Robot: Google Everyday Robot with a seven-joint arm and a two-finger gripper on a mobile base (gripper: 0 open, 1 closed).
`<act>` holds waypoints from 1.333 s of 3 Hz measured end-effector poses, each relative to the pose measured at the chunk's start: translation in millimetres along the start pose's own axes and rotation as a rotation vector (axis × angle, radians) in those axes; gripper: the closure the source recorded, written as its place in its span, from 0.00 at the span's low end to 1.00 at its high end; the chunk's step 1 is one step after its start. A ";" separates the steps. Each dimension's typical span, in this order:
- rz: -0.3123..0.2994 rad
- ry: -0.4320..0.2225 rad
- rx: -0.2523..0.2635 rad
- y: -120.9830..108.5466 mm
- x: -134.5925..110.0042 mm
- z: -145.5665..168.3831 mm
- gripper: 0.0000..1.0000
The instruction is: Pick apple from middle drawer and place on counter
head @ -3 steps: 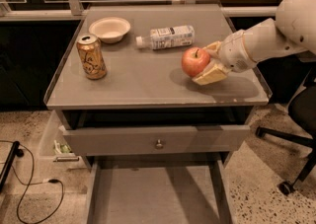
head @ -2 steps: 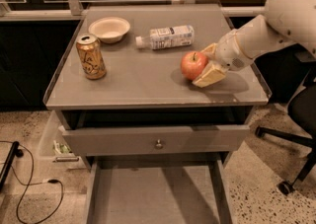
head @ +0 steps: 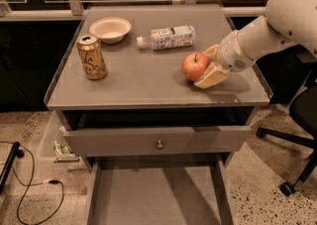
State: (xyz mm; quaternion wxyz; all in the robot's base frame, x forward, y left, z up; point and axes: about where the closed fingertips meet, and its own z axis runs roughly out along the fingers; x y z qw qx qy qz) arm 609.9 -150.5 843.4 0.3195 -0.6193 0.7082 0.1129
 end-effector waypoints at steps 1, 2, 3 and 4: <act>0.000 0.000 0.000 0.0 0.0 0.0 0.27; 0.000 0.000 0.000 0.0 0.0 0.1 0.04; 0.000 0.000 0.000 0.0 0.0 0.1 0.00; 0.000 0.000 0.000 0.0 0.0 0.1 0.00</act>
Offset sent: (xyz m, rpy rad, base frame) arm 0.0000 0.0000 0.0000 0.0000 0.0000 0.0000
